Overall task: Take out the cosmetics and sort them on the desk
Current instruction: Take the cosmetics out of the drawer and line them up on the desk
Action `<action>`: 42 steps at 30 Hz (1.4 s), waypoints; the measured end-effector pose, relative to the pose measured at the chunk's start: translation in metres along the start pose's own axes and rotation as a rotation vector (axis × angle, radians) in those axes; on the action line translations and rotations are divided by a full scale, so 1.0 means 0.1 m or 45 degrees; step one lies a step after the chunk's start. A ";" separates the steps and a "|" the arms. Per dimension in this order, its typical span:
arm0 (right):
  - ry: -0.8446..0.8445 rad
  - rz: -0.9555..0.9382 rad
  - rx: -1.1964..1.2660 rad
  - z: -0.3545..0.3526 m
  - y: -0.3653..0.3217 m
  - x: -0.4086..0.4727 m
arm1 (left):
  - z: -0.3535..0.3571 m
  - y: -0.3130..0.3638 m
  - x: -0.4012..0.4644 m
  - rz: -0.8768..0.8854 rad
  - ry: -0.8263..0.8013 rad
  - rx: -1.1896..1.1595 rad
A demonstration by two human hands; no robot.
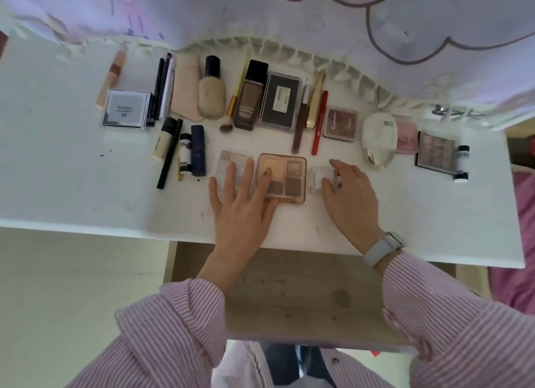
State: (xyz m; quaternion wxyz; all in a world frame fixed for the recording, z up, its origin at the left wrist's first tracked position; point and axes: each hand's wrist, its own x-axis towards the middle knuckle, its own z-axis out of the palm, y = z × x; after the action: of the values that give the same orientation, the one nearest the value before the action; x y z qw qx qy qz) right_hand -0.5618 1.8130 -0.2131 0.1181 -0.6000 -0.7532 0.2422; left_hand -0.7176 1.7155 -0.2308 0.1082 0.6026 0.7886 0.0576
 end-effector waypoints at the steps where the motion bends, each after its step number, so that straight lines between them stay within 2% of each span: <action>1: 0.006 -0.026 -0.065 0.01 0.00 -0.02 | 0.00 0.00 0.00 -0.004 0.007 -0.004; 5: -0.023 -0.082 -0.055 0.02 0.01 -0.10 | -0.01 0.04 -0.08 -0.062 0.076 -0.076; 9: 0.059 -0.366 0.098 -0.05 0.02 -0.41 | 0.00 0.11 -0.48 -0.130 0.329 -0.218; 11: 0.029 -0.544 0.164 -0.03 0.06 -0.70 | 0.08 0.17 -0.77 -0.189 0.407 -0.267; 13: -0.149 -0.666 0.208 0.06 0.14 -1.04 | 0.19 0.23 -1.08 -0.298 0.421 -0.271; 15: -0.372 -0.688 0.202 0.20 0.25 -1.31 | 0.33 0.27 -1.37 -0.421 0.423 -0.257; 18: -0.660 -0.632 0.066 0.44 0.45 -1.53 | 0.57 0.28 -1.78 -0.613 0.387 -0.223; 22: -0.880 -0.468 -0.154 0.73 0.53 -1.44 | 0.83 0.24 -2.06 -0.751 0.453 -0.223; 27: -0.789 -0.844 -0.437 1.19 0.38 -1.20 | 1.09 0.20 -2.06 -0.688 0.693 -0.122; 31: -0.822 -0.867 -0.708 1.55 0.30 -1.02 | 1.23 0.15 -2.05 -0.647 0.809 -0.044; 35: -0.782 -0.945 -0.853 1.53 0.44 -1.08 | 1.28 0.12 -2.06 -0.624 0.847 -0.009; 38: -0.700 -0.974 -0.748 1.36 0.53 -1.21 | 1.26 0.14 -2.06 -0.639 0.847 -0.040; 42: -0.469 -0.812 -0.560 1.26 0.55 -1.23 | 1.23 0.16 -2.08 -0.675 0.800 -0.094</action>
State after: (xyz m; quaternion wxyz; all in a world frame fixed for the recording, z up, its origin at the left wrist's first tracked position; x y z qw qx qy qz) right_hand -0.5435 1.6755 -0.3347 -0.0801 -0.2949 -0.9432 0.1300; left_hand -0.6206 1.5151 -0.3257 -0.1051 0.3275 0.9085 0.2372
